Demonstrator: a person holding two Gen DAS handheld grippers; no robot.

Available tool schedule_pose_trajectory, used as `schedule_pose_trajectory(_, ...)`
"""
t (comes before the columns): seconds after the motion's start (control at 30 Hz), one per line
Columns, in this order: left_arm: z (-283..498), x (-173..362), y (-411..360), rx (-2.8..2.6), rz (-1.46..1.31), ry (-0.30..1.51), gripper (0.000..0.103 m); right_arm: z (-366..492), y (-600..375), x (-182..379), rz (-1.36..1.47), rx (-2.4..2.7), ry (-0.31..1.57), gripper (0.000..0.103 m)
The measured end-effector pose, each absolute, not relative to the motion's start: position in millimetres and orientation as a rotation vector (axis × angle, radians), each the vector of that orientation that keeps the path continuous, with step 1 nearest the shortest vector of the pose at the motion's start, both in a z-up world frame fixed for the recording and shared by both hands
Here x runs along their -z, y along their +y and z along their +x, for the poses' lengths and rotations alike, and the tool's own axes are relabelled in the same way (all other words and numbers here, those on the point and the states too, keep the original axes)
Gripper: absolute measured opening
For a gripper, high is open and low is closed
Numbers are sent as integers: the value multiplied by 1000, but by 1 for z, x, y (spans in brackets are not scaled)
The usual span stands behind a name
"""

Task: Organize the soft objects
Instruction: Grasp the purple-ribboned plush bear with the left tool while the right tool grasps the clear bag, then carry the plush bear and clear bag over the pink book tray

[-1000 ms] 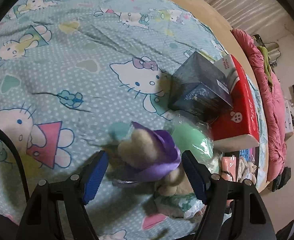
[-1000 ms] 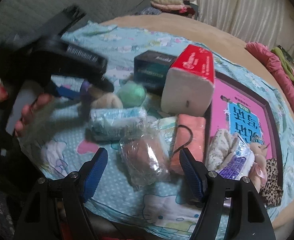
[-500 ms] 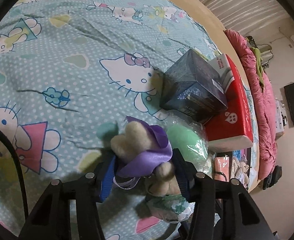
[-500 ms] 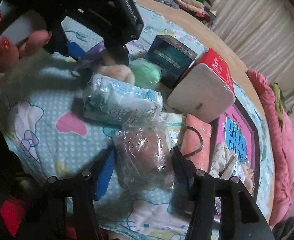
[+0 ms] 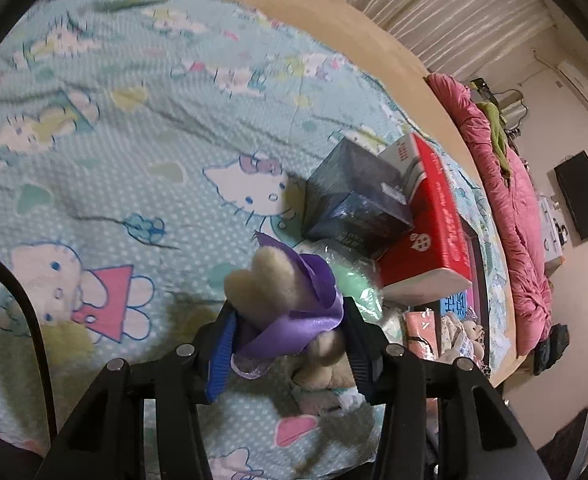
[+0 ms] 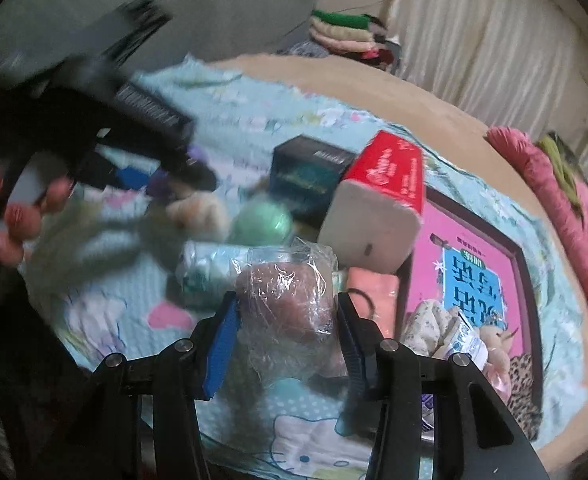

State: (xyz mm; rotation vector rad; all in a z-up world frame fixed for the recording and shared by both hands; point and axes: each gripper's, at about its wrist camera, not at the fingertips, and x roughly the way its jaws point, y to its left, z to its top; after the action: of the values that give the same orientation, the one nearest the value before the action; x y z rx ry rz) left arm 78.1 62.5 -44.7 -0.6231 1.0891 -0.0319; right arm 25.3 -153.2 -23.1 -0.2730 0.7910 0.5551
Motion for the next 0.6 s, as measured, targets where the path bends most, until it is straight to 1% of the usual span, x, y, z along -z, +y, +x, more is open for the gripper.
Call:
schedule_pose_trajectory(0.23, 68, 8, 49, 55, -535, 1035, 49, 27, -176, -1, -85, -544, 739, 49)
schedule_pose_trajectory(0.6, 63, -35, 10, 95, -407, 975, 49, 26, -221, -23, 73, -464, 670, 49)
